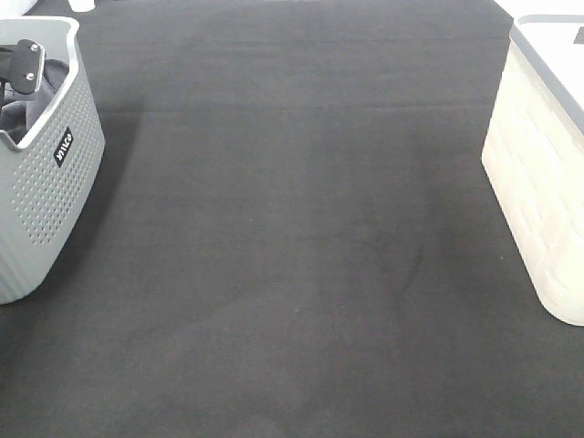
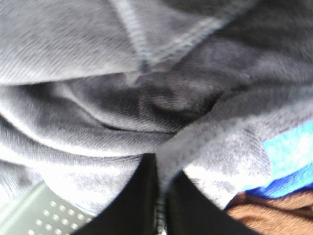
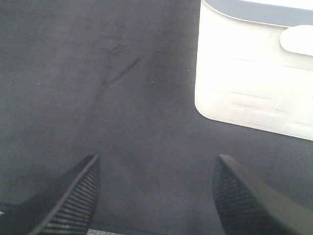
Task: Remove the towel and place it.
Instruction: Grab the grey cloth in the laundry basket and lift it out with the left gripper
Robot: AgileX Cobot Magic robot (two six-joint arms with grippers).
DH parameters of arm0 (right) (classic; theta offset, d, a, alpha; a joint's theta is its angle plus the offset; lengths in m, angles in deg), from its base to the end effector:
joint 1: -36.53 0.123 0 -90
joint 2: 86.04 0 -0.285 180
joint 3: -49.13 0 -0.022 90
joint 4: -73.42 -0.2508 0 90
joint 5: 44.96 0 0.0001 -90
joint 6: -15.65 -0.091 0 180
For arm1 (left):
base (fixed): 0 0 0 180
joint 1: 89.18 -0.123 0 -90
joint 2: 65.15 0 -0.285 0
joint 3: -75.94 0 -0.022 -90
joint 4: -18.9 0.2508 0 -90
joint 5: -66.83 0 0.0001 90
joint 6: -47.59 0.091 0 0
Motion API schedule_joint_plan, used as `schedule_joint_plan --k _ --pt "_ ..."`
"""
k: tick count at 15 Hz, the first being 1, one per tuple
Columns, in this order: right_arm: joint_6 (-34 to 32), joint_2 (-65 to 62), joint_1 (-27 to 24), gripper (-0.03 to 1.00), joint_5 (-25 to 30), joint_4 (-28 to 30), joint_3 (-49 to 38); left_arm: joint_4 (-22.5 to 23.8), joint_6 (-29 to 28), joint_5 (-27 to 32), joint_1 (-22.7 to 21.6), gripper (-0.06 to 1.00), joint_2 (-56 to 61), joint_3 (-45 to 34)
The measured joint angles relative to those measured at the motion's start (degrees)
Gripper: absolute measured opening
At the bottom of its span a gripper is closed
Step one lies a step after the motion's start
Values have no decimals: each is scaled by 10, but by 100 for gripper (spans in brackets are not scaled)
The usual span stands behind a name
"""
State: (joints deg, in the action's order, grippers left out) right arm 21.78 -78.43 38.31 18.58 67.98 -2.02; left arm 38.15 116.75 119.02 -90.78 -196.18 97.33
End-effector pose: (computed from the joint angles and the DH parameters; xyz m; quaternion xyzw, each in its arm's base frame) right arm -0.0030 0.0076 0.2612 -0.0623 0.8727 0.0291 0.4834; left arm 0.4595 0.0366 0.1917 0.6081 0.7645 0.2097 0.0420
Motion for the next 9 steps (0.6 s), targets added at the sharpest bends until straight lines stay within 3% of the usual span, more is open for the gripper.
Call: schedule_joint_plan --k 9 --pt "0 0 0 64 0 0 0 -22 -70 40 0 0 58 1"
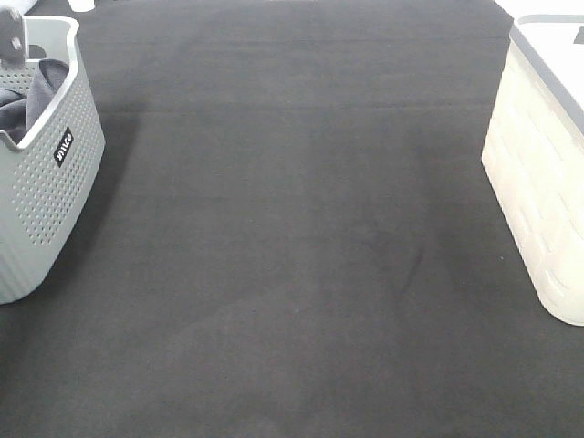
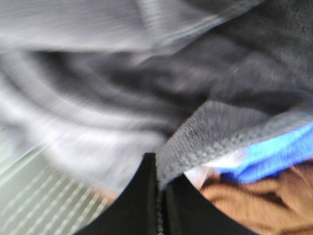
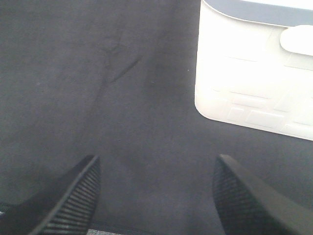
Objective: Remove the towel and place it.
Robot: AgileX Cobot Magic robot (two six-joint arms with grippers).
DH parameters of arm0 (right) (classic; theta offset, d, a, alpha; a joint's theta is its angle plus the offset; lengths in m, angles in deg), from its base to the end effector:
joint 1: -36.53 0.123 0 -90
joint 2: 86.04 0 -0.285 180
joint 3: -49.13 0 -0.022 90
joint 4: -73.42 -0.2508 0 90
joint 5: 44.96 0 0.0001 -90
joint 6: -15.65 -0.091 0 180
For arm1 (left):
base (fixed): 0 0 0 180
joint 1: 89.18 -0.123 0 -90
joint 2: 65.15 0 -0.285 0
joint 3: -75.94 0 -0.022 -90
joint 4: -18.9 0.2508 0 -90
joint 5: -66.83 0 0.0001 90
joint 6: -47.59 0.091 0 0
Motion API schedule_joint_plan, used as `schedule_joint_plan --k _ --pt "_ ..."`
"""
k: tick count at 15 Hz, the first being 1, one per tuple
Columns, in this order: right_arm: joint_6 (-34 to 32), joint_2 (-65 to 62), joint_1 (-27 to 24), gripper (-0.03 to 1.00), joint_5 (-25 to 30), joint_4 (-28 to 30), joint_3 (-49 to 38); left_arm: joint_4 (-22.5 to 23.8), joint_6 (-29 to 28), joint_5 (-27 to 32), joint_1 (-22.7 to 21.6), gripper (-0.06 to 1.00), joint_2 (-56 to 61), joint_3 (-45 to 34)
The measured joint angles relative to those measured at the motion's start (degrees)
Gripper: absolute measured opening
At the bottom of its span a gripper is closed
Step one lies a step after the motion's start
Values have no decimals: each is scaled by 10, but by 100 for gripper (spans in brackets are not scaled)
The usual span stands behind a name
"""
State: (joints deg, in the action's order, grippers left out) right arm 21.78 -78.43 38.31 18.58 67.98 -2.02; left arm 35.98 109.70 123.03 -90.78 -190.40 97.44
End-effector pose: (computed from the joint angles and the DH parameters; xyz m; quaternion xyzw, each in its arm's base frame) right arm -0.0030 0.0076 0.2612 -0.0623 0.8727 0.0291 0.4834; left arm 0.4444 0.0346 0.2352 0.5424 0.8110 0.2063 0.0745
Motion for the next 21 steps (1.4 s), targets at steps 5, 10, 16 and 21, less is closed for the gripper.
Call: schedule_joint_plan --k 5,10,16,21 --pt "0 0 0 64 0 0 0 -46 -47 10 0 0 101 2" --pt "0 0 0 64 0 0 0 -62 -49 68 0 0 189 2" --pt "0 0 0 64 0 0 0 -95 -49 83 0 0 271 3" --pt "1 0 0 64 -7 -41 0 -167 -32 77 0 0 335 26"
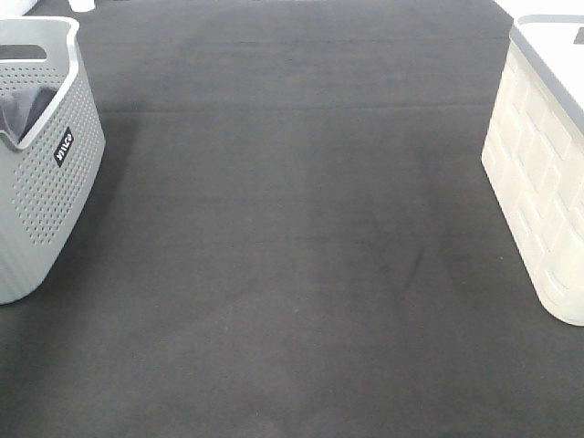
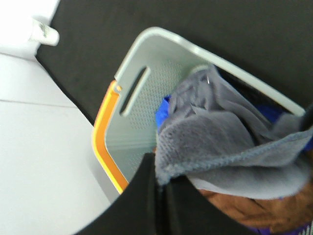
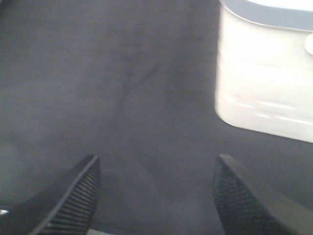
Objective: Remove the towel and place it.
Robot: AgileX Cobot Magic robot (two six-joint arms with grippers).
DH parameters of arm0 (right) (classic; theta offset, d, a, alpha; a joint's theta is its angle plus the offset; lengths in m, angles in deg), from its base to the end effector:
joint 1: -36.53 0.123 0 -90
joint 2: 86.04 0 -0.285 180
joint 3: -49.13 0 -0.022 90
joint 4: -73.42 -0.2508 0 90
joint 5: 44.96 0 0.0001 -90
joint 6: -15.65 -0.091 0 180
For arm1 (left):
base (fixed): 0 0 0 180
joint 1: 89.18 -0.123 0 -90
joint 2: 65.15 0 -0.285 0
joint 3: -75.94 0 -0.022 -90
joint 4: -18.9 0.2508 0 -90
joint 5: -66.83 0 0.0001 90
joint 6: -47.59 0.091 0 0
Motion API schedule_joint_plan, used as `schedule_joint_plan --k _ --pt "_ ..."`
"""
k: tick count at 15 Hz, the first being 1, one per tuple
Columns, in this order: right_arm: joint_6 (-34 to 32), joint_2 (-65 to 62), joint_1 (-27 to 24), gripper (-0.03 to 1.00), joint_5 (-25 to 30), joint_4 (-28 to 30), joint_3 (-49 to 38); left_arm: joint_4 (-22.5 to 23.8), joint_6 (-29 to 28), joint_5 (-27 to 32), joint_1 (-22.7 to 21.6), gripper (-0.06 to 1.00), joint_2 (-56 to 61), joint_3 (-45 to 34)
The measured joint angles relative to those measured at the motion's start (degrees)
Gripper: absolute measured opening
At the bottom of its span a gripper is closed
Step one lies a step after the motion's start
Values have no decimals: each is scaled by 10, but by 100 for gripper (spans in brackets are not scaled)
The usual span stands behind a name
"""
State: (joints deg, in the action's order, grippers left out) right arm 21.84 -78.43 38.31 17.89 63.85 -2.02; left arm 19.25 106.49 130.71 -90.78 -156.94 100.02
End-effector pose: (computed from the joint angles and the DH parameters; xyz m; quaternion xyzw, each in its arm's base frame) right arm -0.0030 0.0134 0.2628 -0.0634 0.8676 0.0646 0.4889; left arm 0.3005 0.0089 0.4629 0.4374 0.8004 0.2092 0.3526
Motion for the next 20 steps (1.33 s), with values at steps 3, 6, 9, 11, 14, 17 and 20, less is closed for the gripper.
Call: schedule_joint_plan --k 3,6,9,11,14,17,20 --pt "48 44 0 64 -36 -107 7 -42 6 -6 25 0 -1 53" --pt "156 112 0 64 -101 -219 14 -50 10 -33 97 0 -1 96" --pt "325 206 0 64 -147 -372 21 -54 10 -91 162 0 -2 112" --pt "451 269 0 64 -161 -472 29 -58 10 -117 193 0 -5 113" --pt "644 372 0 64 -163 -612 33 -73 10 -124 246 0 -32 113" --pt "785 471 0 64 -163 -710 40 -75 10 -155 305 0 -59 113" --pt "855 550 0 64 -148 -753 76 -78 11 -172 339 0 -81 113"
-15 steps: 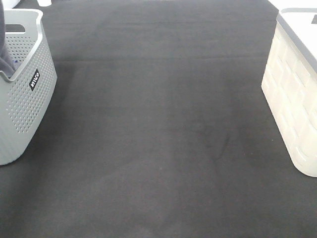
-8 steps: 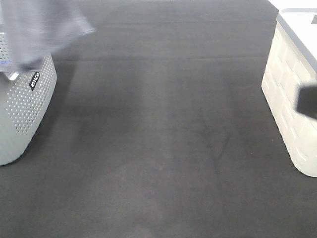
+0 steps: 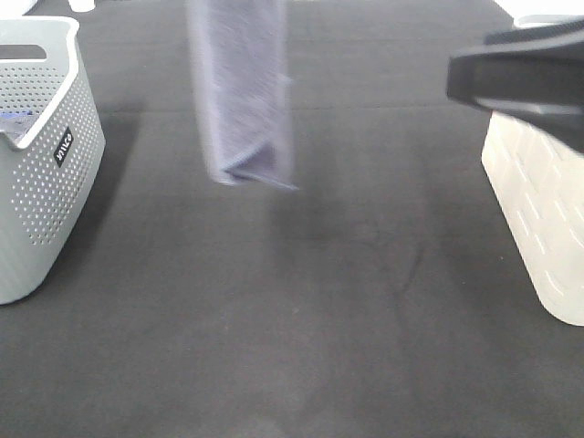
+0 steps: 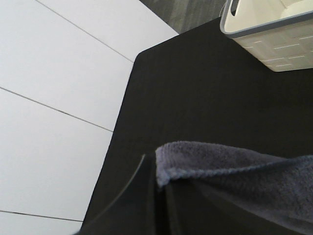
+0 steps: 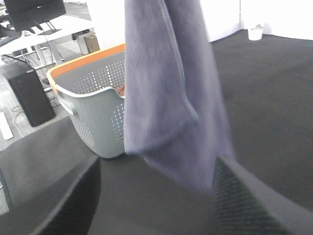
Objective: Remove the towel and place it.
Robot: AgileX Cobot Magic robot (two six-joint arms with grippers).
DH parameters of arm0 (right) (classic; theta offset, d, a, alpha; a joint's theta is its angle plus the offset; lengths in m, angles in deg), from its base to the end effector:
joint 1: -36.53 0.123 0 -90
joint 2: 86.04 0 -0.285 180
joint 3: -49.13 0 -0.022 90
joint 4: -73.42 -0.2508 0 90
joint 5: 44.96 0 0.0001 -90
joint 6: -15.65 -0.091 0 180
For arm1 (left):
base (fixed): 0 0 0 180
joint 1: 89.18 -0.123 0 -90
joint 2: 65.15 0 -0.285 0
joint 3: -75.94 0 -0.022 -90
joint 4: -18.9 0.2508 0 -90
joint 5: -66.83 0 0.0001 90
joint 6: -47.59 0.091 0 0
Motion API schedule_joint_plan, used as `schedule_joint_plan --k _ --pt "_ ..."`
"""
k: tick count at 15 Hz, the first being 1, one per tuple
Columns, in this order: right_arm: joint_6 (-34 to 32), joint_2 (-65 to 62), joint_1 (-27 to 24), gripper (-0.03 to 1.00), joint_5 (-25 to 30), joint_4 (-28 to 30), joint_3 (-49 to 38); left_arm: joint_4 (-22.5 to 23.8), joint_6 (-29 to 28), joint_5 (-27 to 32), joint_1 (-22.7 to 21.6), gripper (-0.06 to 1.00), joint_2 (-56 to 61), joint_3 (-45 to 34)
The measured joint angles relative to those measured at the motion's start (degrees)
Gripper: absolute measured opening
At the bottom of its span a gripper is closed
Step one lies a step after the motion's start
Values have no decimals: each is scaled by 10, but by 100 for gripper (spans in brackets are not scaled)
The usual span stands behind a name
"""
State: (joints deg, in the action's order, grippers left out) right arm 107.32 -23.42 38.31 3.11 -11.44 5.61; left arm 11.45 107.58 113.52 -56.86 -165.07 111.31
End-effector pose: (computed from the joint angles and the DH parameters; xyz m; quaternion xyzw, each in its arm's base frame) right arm 0.1704 0.0728 0.3048 -0.2994 0.7316 0.3012 0.5333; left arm 0.2917 -0.1947 0.4988 0.5870 0.5778 0.0724 0.5625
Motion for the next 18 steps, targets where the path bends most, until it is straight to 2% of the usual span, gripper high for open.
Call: schedule_joint_plan --k 3,6,7,8,9,12,13,18 --pt "41 64 1 64 30 -25 40 0 0 -1 24 0 -22 0" --pt "49 105 2 64 66 -46 65 -11 -1 -13 39 0 -37 0" --pt "62 121 9 64 95 -71 69 -15 -1 -17 46 0 -44 0" --pt "62 121 9 64 95 -71 69 -15 -1 -17 46 0 -44 0" --pt "81 132 56 64 80 -85 69 -17 -1 -19 57 0 -50 0" --pt "129 153 121 64 2 -130 69 -17 -1 -21 71 0 -52 0" --pt "151 170 133 63 -6 -139 69 -20 -1 -21 77 0 -52 0" --pt "180 227 135 63 -14 -146 69 -29 -1 -21 84 0 -52 0"
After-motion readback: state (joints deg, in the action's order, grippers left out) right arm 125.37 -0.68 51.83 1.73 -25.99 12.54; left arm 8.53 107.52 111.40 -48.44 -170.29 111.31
